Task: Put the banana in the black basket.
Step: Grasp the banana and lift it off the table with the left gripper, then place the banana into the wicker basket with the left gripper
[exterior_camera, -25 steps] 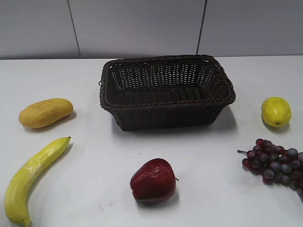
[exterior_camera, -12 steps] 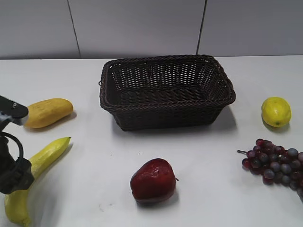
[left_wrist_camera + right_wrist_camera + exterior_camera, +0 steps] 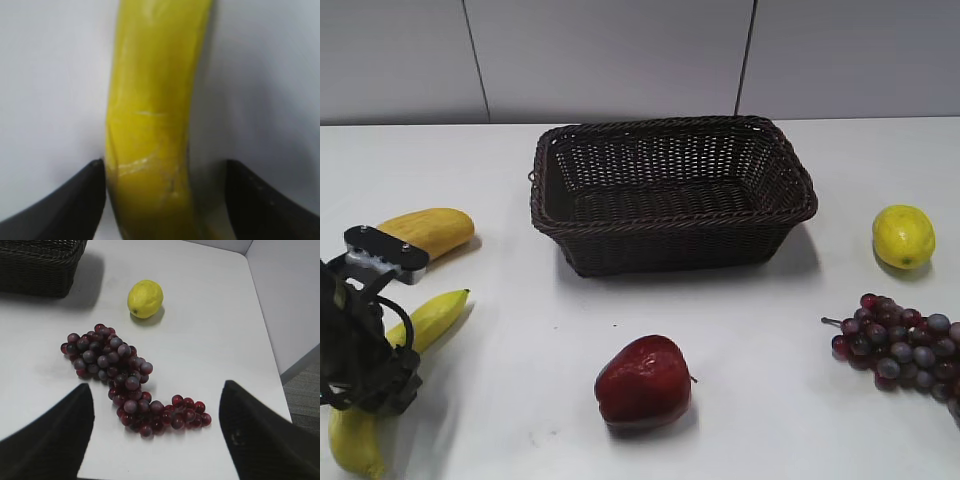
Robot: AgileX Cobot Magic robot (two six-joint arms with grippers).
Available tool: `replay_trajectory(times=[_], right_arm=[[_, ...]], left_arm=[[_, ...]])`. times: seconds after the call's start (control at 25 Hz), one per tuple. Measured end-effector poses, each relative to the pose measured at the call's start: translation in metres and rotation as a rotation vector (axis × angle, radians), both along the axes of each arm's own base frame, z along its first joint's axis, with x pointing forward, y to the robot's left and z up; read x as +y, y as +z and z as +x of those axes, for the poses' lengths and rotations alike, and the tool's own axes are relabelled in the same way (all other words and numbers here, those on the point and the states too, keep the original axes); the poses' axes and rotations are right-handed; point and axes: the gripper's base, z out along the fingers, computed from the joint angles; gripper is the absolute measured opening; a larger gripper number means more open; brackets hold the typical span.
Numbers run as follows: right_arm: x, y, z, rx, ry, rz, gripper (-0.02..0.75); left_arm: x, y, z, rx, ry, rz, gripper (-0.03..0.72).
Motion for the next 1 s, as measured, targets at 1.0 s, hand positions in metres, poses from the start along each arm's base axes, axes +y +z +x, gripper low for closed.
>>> replay_trajectory(times=[1.0], right_arm=[[0.000, 0.000, 0.000, 0.000, 0.000, 0.000, 0.593]], left_arm=[[-0.036, 0.152, 0.098, -0.364, -0.192, 0.039, 0.307]])
